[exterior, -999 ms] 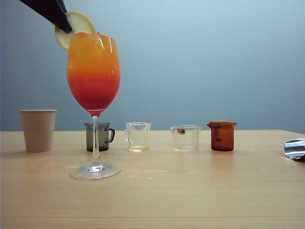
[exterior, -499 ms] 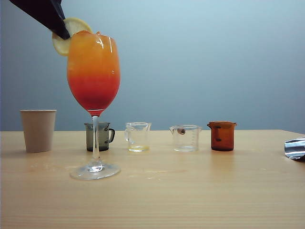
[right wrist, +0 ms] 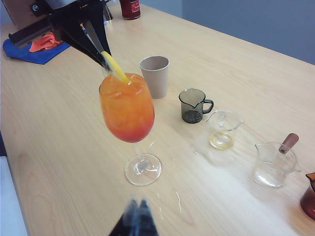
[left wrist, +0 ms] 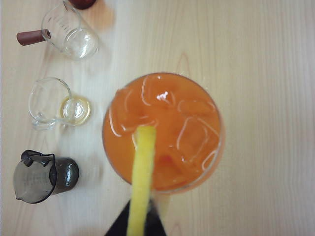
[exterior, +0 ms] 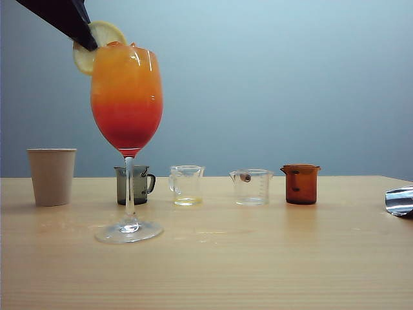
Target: Pick up the lemon slice from the paper cup on the left and carefully insert it into the rim of the goblet.
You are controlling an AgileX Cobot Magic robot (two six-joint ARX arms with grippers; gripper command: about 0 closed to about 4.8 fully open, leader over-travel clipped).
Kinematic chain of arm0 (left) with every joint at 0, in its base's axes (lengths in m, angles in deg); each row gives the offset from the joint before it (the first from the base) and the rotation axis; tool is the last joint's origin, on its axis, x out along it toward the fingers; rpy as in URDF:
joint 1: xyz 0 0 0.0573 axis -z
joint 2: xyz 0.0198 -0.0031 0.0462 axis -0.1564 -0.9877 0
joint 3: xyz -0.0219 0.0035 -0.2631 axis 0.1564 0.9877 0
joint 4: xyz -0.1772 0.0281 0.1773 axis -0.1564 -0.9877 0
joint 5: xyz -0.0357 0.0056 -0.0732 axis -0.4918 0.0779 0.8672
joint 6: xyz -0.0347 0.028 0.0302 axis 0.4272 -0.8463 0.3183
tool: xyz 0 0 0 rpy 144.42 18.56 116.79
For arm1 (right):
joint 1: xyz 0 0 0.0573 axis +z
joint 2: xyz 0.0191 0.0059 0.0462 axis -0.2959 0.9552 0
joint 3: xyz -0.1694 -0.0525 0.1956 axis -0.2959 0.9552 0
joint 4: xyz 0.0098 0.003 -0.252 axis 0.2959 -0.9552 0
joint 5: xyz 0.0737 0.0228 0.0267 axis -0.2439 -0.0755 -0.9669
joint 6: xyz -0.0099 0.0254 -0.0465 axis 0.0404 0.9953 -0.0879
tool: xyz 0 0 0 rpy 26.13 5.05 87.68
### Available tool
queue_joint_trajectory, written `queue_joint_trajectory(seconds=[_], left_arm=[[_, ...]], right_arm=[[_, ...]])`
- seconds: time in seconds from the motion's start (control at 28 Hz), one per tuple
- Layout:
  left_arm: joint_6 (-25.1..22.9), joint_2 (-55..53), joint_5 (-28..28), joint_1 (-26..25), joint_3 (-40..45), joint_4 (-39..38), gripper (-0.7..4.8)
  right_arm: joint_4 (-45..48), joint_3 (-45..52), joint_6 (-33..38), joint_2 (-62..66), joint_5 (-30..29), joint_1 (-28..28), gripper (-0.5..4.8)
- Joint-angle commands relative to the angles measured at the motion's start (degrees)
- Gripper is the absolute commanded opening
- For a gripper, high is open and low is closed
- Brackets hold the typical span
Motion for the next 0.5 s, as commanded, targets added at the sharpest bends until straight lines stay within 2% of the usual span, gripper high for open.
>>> queue_joint_trajectory(seconds=[0.04,0.25,0.5], left_arm=[[0.0,0.13,0.83,0.0,0.0,0.15,0.78],[0.17,0.15,0.81,0.0,0.0,0.15,1.08],[0.46,0.37,0.81,0.0,-0.07,0.07,2.35]], right_arm=[[1.33,-0.2,-0.33,-0.09,-0.07,0.0,-0.05],[1.31,-0.2,-0.33,-0.09,-0.07,0.0,-0.05],[1.31,-0.2,-0.33,-0.09,-0.07,0.0,-0.05]])
